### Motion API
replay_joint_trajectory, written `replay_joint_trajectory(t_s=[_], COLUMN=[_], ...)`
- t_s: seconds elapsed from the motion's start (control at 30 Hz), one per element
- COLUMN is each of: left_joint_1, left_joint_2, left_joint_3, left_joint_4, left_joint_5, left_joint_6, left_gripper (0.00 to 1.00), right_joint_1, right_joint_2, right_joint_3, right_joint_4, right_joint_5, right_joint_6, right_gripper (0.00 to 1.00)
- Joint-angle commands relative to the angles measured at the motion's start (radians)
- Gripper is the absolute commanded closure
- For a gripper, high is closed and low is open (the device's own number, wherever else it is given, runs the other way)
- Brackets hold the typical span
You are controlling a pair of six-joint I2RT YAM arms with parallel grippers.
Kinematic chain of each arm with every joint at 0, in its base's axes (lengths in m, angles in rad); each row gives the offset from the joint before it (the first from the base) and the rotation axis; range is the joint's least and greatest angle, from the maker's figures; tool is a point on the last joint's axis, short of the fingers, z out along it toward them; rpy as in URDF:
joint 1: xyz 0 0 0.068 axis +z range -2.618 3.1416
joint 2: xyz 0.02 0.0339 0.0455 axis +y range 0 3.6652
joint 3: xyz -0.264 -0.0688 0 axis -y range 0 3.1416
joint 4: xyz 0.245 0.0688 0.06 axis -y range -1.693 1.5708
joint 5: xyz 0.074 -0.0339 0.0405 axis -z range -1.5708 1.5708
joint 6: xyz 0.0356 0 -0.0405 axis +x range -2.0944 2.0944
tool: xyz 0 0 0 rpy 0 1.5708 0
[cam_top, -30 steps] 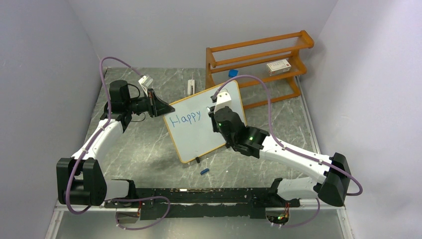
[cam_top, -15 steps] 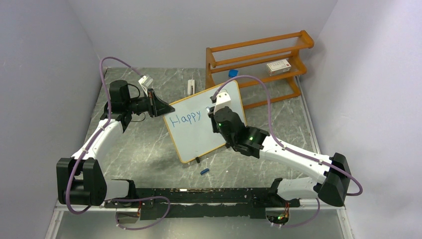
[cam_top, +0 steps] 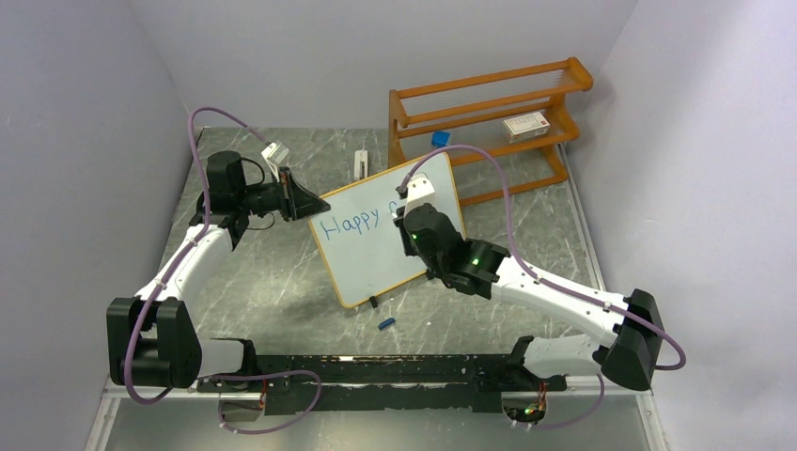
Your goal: Write a sentence on the whiteboard
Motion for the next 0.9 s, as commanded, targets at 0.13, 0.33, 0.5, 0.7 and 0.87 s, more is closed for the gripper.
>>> replay_joint_trajectory(t_s=[0.13, 0.33, 0.5, 0.7, 0.87], left_joint_1=[-0.026, -0.027, -0.026, -0.026, -0.026], left_joint_2=[0.021, 0.022, 0.021, 0.020, 0.021], left_joint_3=[-0.001, -0.001, -0.001, -0.003, -0.001], left_joint_4=[-0.051, -0.048, -0.049, -0.046, -0.051], left_joint_5=[-0.004, -0.002, -0.003, -0.001, -0.004], left_joint_6=[0.048, 0.044, 0.046, 0.044, 0.048], left_gripper=[0.95, 0.95, 0.95, 0.95, 0.95], right_joint_1=[-0.008, -0.009, -0.009, -0.010, -0.011], right_joint_2=[-0.010, -0.027, -0.034, -0.040, -0.043], right_joint_3=[-0.019, -0.029, -0.032, -0.027, -0.021], right_joint_4=[-0.033, 0.003, 0.052, 0.106, 0.136], right_joint_5=[0.058, 0.088, 0.080, 0.085, 0.089], right_joint_6=[0.009, 0.011, 0.000, -0.022, -0.040], right_gripper=[1.00, 1.00, 1.00, 1.00, 1.00])
